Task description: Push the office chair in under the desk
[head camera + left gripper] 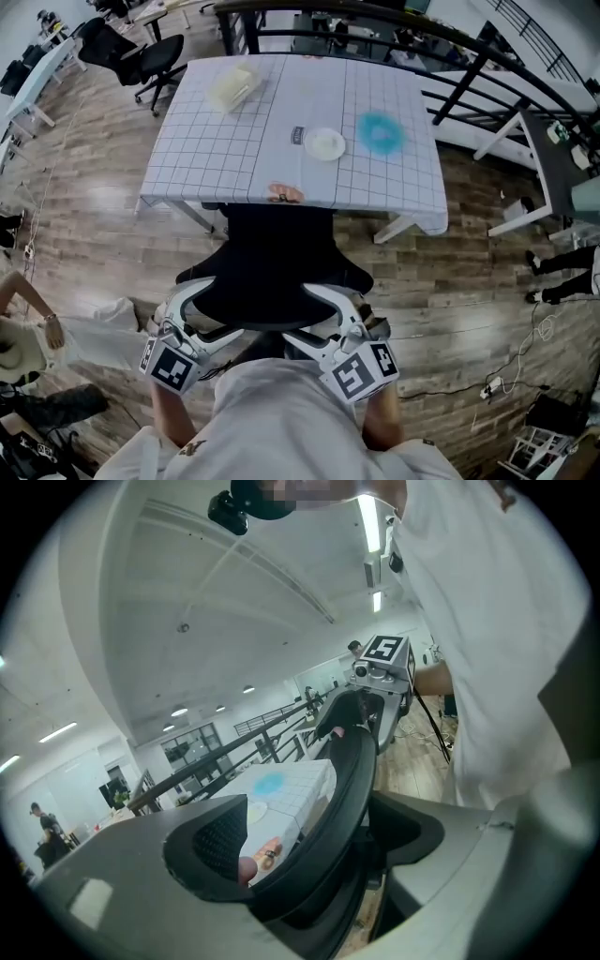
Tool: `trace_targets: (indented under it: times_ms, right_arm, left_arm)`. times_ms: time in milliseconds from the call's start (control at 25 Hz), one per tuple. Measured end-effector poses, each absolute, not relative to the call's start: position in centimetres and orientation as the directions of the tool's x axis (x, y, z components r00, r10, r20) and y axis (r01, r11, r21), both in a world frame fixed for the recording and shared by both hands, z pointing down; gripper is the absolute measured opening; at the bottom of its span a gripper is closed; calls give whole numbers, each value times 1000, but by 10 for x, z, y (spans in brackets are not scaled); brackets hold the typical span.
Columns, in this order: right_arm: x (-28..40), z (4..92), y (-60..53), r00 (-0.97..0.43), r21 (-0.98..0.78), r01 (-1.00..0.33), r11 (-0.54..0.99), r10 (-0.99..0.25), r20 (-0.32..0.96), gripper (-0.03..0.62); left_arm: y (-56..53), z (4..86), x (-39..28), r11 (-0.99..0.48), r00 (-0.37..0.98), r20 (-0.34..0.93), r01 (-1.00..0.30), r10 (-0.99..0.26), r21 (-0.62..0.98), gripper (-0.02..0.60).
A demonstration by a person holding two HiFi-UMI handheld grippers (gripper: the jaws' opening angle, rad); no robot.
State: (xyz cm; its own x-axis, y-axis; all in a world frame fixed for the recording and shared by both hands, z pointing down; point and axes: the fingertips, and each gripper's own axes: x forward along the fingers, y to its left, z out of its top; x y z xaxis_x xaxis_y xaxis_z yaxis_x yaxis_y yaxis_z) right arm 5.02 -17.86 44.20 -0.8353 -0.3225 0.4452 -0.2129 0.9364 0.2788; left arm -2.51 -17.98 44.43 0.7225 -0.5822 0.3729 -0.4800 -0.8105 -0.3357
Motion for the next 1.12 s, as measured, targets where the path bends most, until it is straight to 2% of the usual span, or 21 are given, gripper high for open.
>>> trace_targets:
  times_ms: [1120]
  right_arm:
    - [13,445,-232,-804,257,-259,931,-356,476,371]
  left_arm:
    - [-236,446,-62,-832,759,361,-423,-542,-358,408]
